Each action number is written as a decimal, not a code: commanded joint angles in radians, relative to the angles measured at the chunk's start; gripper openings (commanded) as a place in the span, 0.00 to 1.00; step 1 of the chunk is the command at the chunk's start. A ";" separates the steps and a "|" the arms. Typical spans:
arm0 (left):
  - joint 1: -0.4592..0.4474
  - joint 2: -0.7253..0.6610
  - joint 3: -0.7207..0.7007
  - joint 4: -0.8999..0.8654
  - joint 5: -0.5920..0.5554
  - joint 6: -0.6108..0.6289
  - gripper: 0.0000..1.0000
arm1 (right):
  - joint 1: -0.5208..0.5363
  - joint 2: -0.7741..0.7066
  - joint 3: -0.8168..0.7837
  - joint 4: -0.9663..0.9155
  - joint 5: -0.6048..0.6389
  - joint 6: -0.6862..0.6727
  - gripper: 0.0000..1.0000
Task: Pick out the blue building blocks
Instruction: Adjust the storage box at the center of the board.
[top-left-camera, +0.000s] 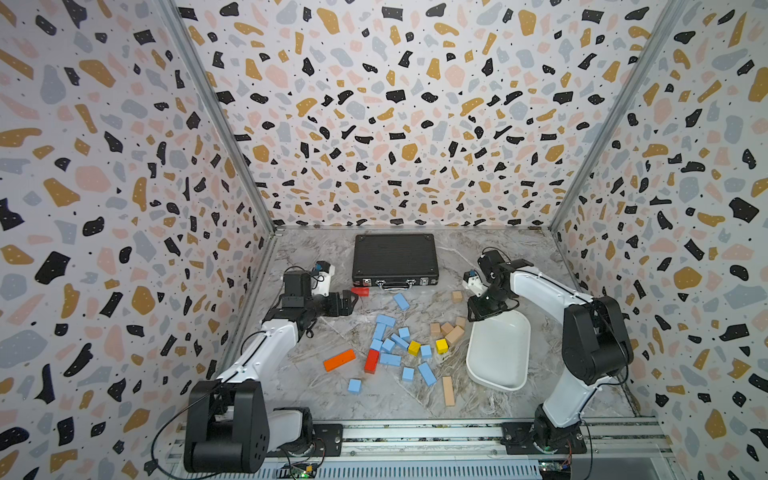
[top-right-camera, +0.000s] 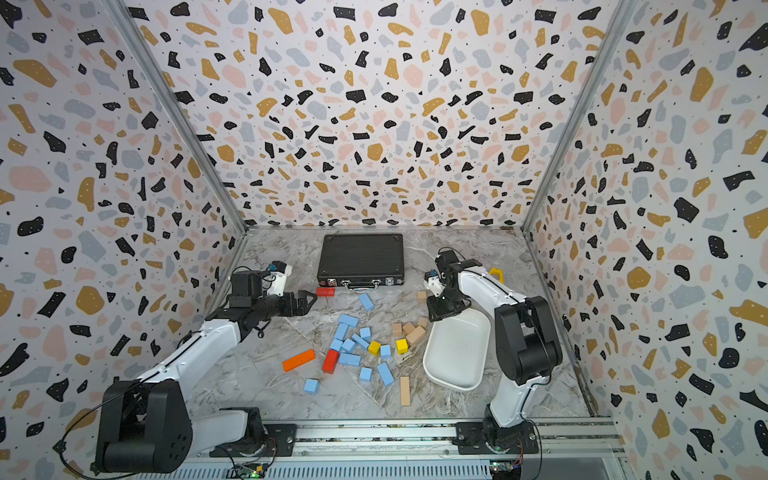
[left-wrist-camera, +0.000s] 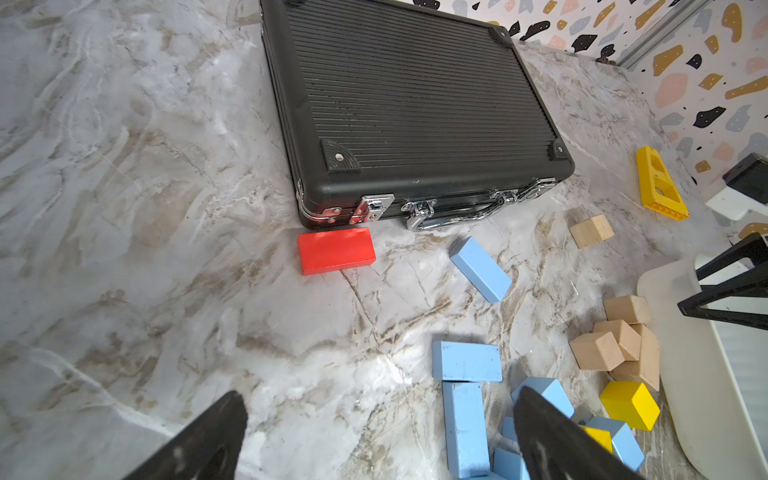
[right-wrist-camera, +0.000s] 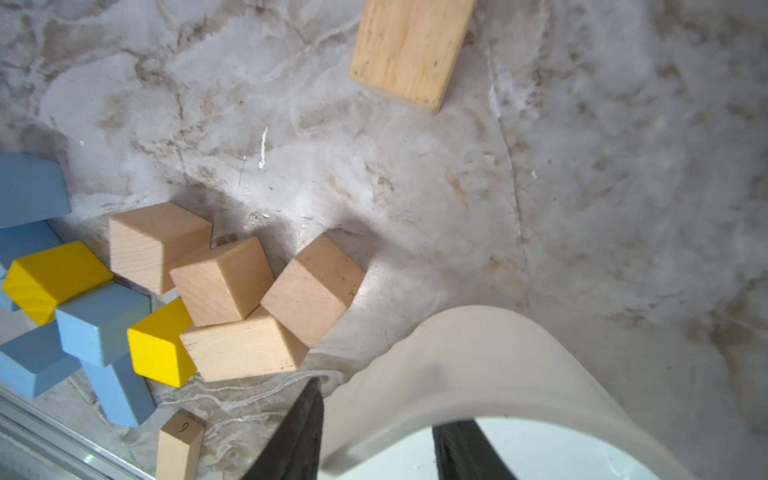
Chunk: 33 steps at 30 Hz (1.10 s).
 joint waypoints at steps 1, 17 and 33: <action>0.000 -0.011 -0.010 0.022 0.020 0.016 1.00 | 0.002 0.015 0.042 -0.026 0.013 -0.070 0.45; 0.000 -0.013 -0.013 0.024 0.019 0.022 1.00 | 0.004 0.059 0.074 0.077 -0.053 -0.040 0.37; 0.001 -0.009 -0.006 0.021 0.018 0.042 1.00 | 0.014 -0.027 0.202 -0.005 0.121 0.146 0.50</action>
